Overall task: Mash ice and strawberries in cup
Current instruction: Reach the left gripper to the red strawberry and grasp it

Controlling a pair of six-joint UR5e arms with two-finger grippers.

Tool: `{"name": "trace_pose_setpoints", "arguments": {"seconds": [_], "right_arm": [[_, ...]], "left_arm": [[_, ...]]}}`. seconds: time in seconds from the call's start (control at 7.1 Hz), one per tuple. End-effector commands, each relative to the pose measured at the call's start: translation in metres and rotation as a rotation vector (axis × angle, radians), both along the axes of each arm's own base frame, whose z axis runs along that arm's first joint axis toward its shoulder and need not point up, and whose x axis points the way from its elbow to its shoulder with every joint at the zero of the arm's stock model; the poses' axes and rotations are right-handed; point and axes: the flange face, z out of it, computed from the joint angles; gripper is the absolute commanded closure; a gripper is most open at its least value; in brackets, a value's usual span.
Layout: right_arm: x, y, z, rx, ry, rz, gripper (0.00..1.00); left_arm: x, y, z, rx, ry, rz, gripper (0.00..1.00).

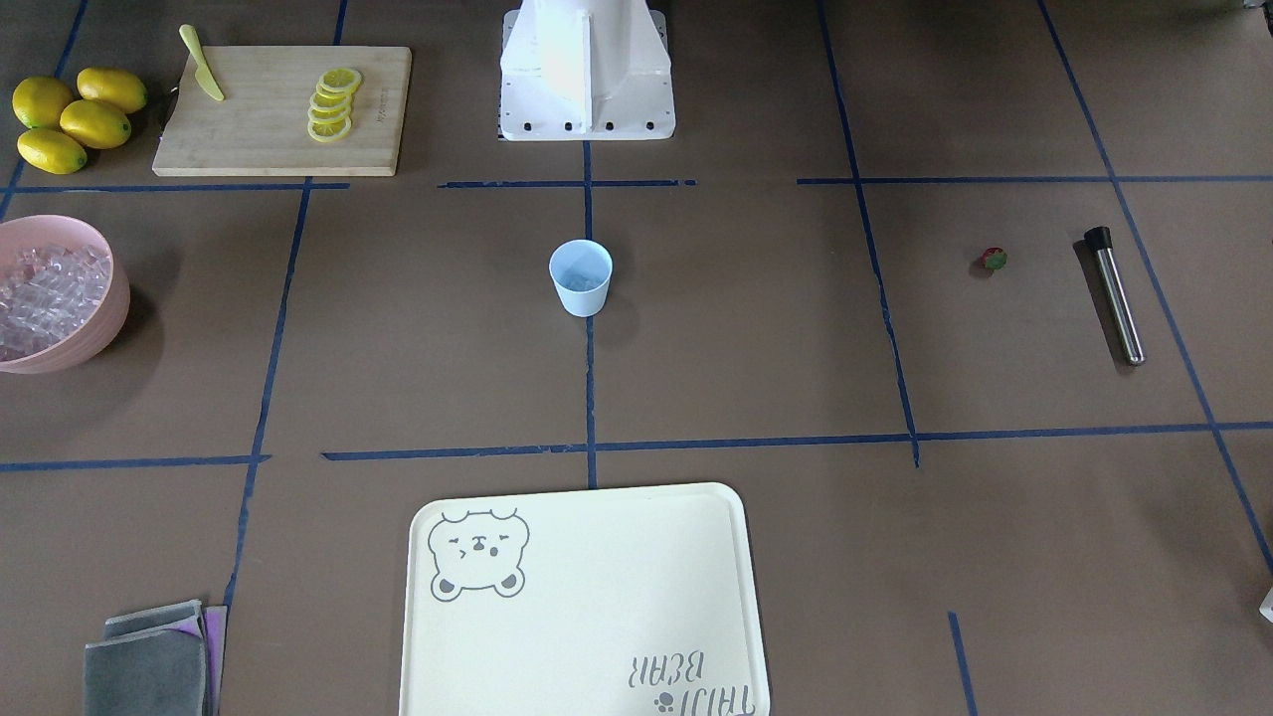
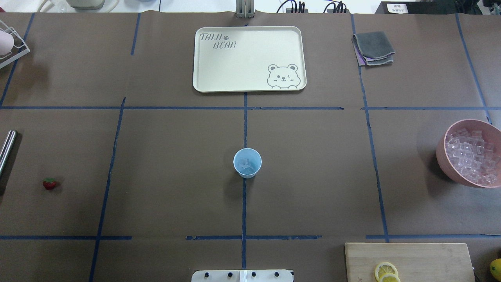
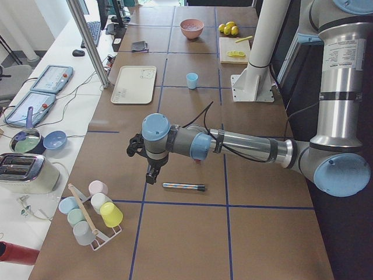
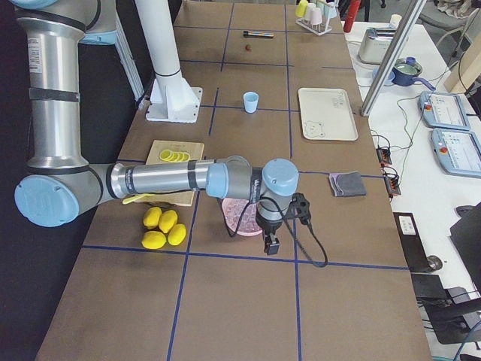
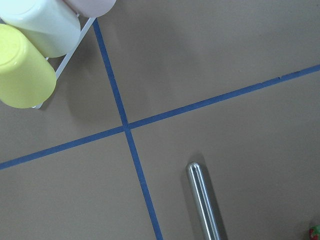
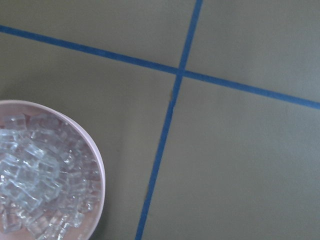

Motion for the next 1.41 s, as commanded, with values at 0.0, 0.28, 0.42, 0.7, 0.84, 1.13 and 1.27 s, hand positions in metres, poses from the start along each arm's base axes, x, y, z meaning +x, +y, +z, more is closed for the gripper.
{"name": "trace_pose_setpoints", "arguments": {"seconds": [0.0, 0.28, 0.42, 0.7, 0.84, 1.13, 1.27], "right_arm": [[0.012, 0.018, 0.019, -0.022, -0.002, 0.031, 0.0], [0.012, 0.018, 0.018, -0.017, -0.002, 0.029, 0.0], [0.012, 0.018, 0.02, -0.02, -0.002, 0.029, 0.0], [0.012, 0.019, 0.02, -0.023, -0.002, 0.03, 0.0], [0.012, 0.019, 0.019, -0.02, -0.002, 0.03, 0.0], [0.012, 0.02, 0.02, -0.023, -0.002, 0.03, 0.0], [0.012, 0.02, 0.019, -0.021, -0.002, 0.03, 0.0]], "left_arm": [[0.03, 0.005, -0.026, 0.027, 0.049, 0.034, 0.0], [0.114, 0.021, -0.048, -0.042, 0.091, -0.024, 0.0], [0.143, 0.052, -0.026, -0.015, 0.066, -0.022, 0.0], [0.192, 0.098, -0.006, -0.03, 0.061, -0.041, 0.0], [0.217, 0.105, -0.004, -0.039, 0.03, -0.057, 0.0], [0.26, 0.124, -0.002, -0.049, -0.006, -0.077, 0.0], [0.272, 0.132, -0.002, -0.065, -0.002, -0.066, 0.0]]}}
